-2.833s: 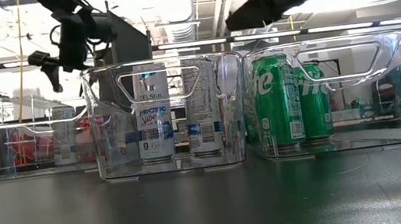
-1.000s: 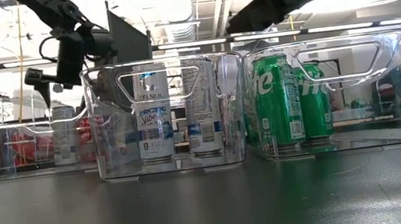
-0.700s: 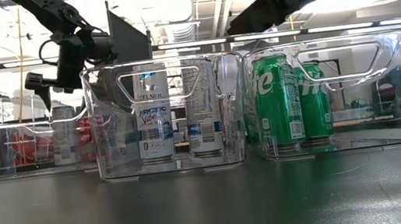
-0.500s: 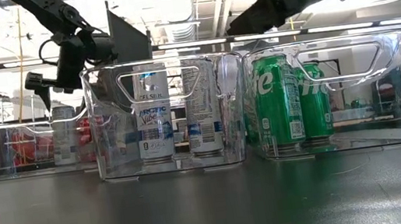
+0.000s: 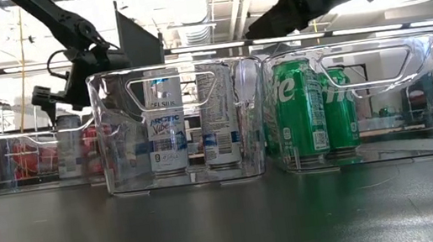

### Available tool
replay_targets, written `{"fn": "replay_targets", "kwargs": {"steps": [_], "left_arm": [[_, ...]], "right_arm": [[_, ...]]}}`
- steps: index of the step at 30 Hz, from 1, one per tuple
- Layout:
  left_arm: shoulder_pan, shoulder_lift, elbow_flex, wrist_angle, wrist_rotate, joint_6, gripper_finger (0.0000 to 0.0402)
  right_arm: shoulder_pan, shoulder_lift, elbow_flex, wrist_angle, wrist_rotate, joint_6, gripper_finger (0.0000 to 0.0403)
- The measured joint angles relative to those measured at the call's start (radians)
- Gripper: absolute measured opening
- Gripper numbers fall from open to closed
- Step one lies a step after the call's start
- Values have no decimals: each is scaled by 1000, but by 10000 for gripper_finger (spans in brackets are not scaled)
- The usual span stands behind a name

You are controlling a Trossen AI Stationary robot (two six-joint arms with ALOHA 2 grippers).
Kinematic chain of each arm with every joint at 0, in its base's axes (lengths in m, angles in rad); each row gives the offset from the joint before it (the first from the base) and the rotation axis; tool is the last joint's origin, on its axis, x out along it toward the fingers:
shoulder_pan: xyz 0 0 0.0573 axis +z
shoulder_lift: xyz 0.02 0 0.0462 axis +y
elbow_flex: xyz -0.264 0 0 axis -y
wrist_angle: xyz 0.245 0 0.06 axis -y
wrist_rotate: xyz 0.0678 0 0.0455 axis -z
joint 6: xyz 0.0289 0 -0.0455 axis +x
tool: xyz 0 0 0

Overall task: Sort soda cans
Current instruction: Put the top white and blue soda can into the center transparent bin

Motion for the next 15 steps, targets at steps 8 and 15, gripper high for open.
{"fn": "replay_targets", "kwargs": {"steps": [8,15], "left_arm": [[-2,0,0,4,8,10,357],[-27,0,0,1,9,2,357]], "right_arm": [[0,0,0,0,0,-5,330],[0,0,0,0,0,-5,330]]}}
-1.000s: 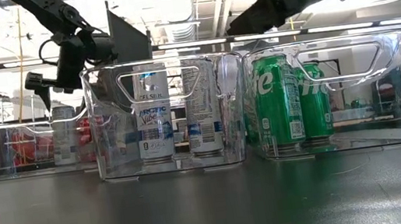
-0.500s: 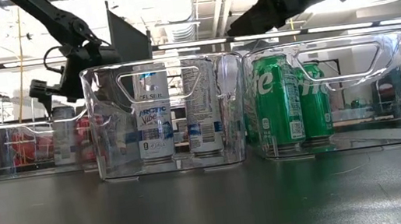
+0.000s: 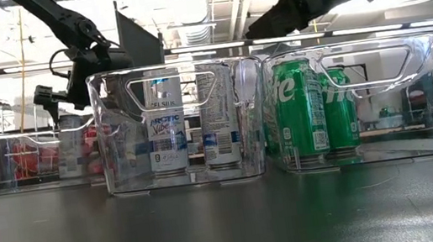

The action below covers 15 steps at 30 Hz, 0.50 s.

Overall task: Sort soda cans
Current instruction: Put the top white and blue soda can into the center transparent bin

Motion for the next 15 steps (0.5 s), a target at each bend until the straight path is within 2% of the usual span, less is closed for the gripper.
{"fn": "replay_targets", "kwargs": {"steps": [15], "left_arm": [[-29,1,-1,-13,11,-12,357]], "right_arm": [[0,0,0,0,0,1,330]]}}
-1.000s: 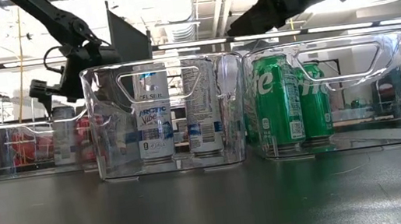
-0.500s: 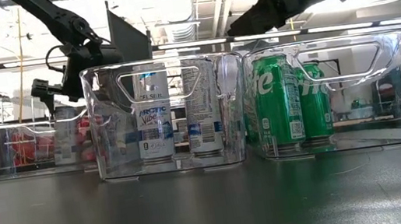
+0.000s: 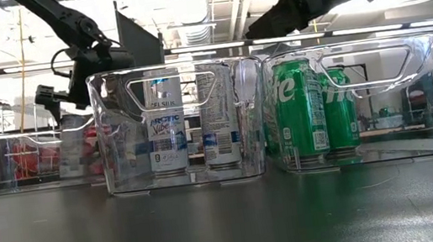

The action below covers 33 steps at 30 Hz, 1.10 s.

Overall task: Sort soda cans
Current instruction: Put the top white and blue soda can into the center transparent bin

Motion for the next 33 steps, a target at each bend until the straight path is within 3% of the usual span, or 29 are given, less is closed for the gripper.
{"fn": "replay_targets", "kwargs": {"steps": [6,21,33], "left_arm": [[-1,0,0,-16,8,-21,348],[-15,-1,0,-24,12,-26,226],[-33,0,-2,-26,6,-31,215]], "right_arm": [[0,0,0,0,0,0,330],[0,0,0,0,0,2,330],[0,0,0,0,0,6,330]]}}
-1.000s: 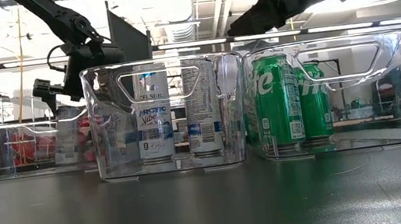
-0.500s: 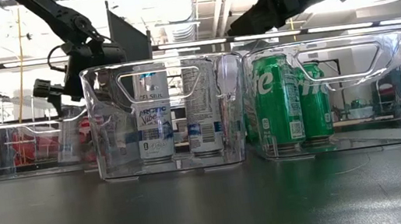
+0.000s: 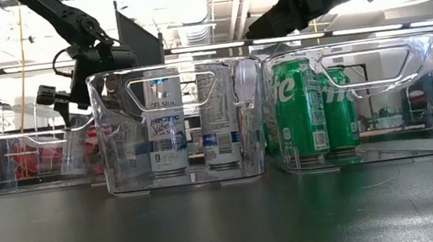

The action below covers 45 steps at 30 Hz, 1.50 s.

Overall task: Sort soda cans
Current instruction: Put the top white and blue soda can into the center transparent bin

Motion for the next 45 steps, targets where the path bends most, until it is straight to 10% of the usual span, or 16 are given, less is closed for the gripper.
{"fn": "replay_targets", "kwargs": {"steps": [45], "left_arm": [[-122,-72,0,-104,3,-60,216]], "right_arm": [[0,0,0,2,0,1,330]]}}
